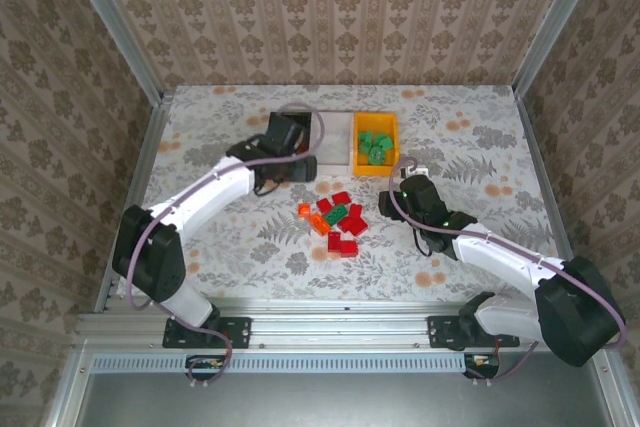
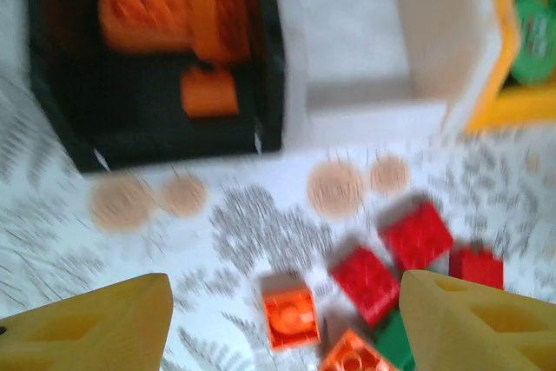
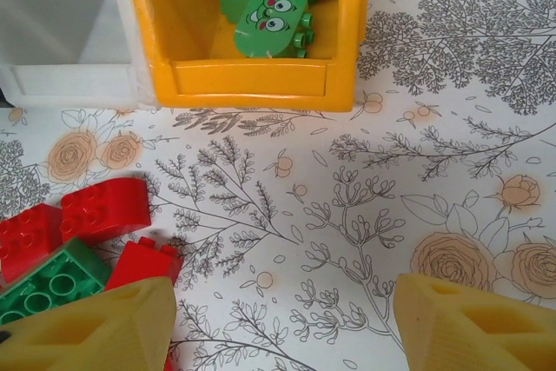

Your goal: Sort the legos into containers by color

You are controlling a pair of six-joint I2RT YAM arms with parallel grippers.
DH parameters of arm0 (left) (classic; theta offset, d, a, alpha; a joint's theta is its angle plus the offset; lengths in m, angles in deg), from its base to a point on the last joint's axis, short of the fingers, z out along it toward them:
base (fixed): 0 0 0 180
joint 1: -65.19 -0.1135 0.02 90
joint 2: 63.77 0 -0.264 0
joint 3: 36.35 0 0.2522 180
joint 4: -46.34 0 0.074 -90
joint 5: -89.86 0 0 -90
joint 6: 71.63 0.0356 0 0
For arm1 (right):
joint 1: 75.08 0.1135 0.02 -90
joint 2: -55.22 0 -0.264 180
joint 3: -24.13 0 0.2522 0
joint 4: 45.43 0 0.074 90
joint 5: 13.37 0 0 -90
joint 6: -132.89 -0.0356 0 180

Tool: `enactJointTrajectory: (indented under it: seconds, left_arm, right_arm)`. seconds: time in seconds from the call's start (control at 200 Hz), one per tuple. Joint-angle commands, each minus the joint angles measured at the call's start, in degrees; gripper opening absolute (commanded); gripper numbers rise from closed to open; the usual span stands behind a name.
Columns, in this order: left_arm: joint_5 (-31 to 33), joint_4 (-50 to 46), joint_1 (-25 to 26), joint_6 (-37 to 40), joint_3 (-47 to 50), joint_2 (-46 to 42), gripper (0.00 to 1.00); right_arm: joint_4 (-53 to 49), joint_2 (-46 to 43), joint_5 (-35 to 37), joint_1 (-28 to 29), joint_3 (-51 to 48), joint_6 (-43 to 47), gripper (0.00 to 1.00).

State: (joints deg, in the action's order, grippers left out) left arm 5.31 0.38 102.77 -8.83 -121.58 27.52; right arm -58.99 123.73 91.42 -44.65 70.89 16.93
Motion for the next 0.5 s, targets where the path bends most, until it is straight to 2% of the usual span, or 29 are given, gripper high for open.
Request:
enactJointTrajectory:
  seconds: [0.0, 0.245, 0.495]
  left_arm:
    - [-1.1, 1.7, 2.0, -5.1, 5.1, 2.0, 0.71]
    - [-0.7, 3.5, 3.1, -8.5, 7.4, 7.1, 0.72]
    - [0.6, 3.8, 2.7, -8.8, 5.2, 12.3, 0.68]
  right_arm:
    - [0.8, 0.1, -1.0, 0.3, -0.1, -1.2, 0.68]
    - [0.7, 0.1, -1.3, 0.3, -0.1, -1.3, 0.68]
    - [0.7, -0.2, -1.3, 0.3, -0.3, -1.3, 0.68]
